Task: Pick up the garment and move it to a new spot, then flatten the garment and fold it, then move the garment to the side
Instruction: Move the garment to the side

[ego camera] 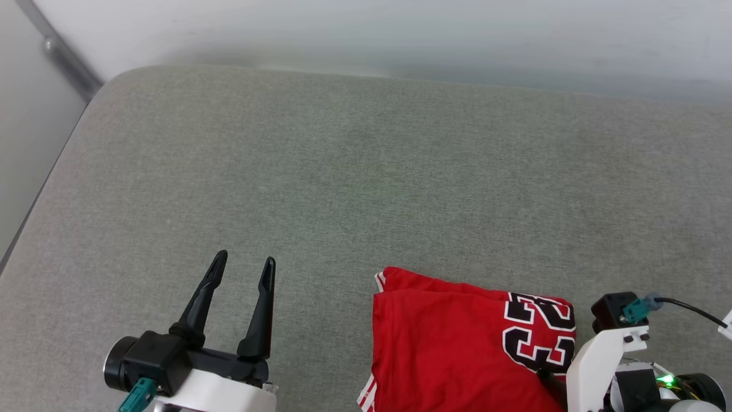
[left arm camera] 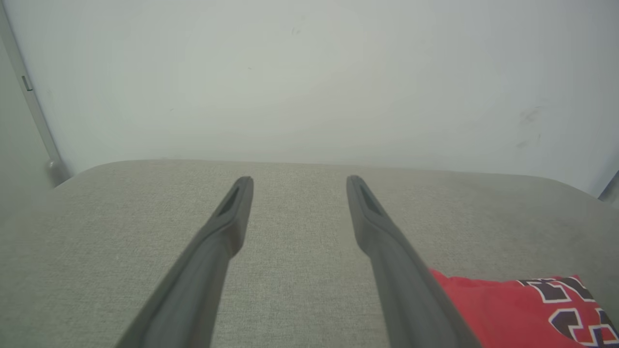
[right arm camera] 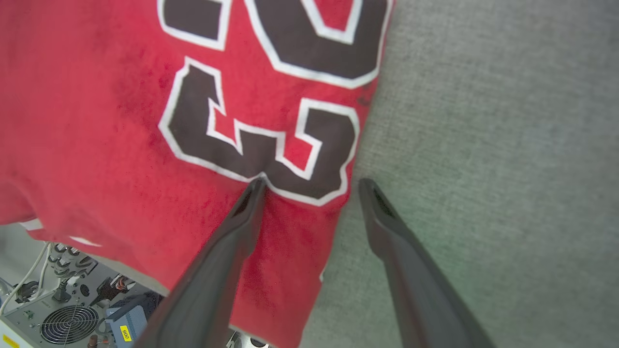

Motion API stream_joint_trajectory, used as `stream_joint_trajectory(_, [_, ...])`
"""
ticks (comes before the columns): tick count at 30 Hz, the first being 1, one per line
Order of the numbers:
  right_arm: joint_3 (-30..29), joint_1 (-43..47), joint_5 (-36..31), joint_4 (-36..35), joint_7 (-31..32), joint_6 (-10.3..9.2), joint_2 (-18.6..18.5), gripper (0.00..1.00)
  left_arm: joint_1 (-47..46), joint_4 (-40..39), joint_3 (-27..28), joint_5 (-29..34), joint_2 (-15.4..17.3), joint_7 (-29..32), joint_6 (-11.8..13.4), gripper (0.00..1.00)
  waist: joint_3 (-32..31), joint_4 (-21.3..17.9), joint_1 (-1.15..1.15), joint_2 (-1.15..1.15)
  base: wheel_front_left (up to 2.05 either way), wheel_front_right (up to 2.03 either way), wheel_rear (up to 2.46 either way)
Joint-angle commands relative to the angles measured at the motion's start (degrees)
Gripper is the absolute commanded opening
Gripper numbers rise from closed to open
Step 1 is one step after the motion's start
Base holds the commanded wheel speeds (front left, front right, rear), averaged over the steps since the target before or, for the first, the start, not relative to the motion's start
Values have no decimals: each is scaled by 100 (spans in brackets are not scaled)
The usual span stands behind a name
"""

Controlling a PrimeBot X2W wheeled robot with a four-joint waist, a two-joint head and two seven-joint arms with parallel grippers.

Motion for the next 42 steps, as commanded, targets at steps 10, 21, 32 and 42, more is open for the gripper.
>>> stream_joint_trajectory(10, [407,-154,-202,1025,-299,7,184,0,-91,77,-111,-14,9,-12,-8,100,86,294,0,0,0,0,0])
stream_joint_trajectory(21, [1211,-850,-963,398,-891,-4,-1089,0,-1,-32,-30,35,63,-12,-8,100,108,-322,0,0,0,0,0])
stream_joint_trajectory(32, [1668,-1777,-986,-9,-877,-5,-3169,0,-449,-284,-220,100,250,-12,-9,100,882,-1706,0,0,0,0,0])
stream_joint_trajectory(42, [1052,-2235,-1270,1059,-1678,-5,-3877,0,-899,-496,-563,165,505,-12,-9,100,1568,-2185,0,0,0,0,0])
